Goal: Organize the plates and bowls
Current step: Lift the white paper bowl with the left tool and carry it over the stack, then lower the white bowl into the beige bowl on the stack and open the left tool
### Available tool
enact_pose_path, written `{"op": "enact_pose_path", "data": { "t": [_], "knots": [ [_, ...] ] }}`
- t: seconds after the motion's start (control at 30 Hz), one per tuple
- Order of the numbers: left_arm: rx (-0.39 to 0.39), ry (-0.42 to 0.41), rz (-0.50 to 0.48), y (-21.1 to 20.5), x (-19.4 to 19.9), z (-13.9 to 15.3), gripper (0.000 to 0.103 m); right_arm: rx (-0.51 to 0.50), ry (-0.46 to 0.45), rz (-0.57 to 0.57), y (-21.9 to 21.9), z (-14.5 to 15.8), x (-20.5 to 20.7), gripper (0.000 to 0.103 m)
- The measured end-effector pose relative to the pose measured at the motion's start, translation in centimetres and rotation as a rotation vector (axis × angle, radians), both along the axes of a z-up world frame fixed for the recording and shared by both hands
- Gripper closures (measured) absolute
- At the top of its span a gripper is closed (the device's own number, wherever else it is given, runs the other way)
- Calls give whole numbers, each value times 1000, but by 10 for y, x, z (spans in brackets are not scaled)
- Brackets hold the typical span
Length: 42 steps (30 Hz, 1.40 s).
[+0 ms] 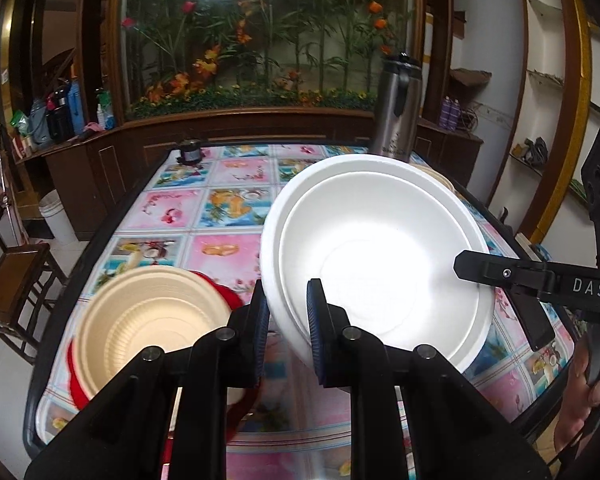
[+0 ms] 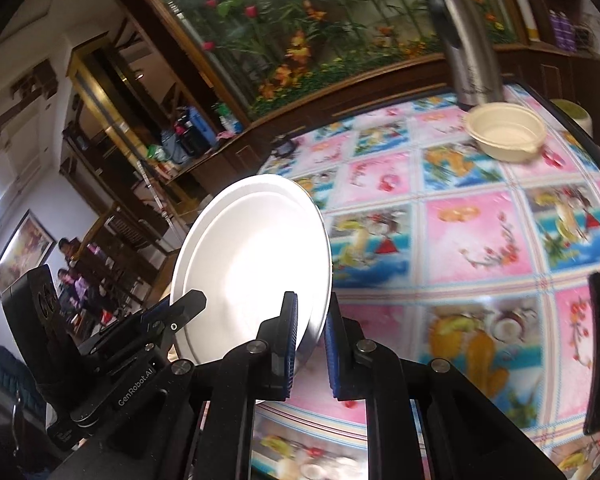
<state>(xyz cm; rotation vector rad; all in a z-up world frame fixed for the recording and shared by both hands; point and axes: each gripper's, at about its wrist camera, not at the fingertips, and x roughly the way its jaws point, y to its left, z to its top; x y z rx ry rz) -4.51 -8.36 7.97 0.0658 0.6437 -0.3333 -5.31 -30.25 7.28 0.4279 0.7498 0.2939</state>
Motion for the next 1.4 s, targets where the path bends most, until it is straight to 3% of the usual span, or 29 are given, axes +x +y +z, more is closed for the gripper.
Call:
{"op": "enact_pose_path", "data": {
  "t": [0.23, 0.5, 0.7, 1.17, 1.33, 1.4],
  "knots": [
    [-27, 22, 93, 67, 5, 10, 87, 11, 13, 136, 60, 20, 26, 87],
    [-36, 102, 216, 128, 12, -14, 87, 35, 100, 283, 130, -1, 50, 87],
    [-41, 161, 236, 138, 17, -35, 87, 22, 141, 313, 148, -17, 56, 87],
    [-63, 170, 269, 146, 15, -38, 87, -30, 143, 324, 161, -25, 58, 86],
    [-69, 163, 281, 151, 14, -36, 87, -33, 135, 316, 158, -23, 58, 75],
    [-69, 156, 284, 151, 12, -35, 87, -30, 131, 313, 157, -22, 57, 75]
  ]
}}
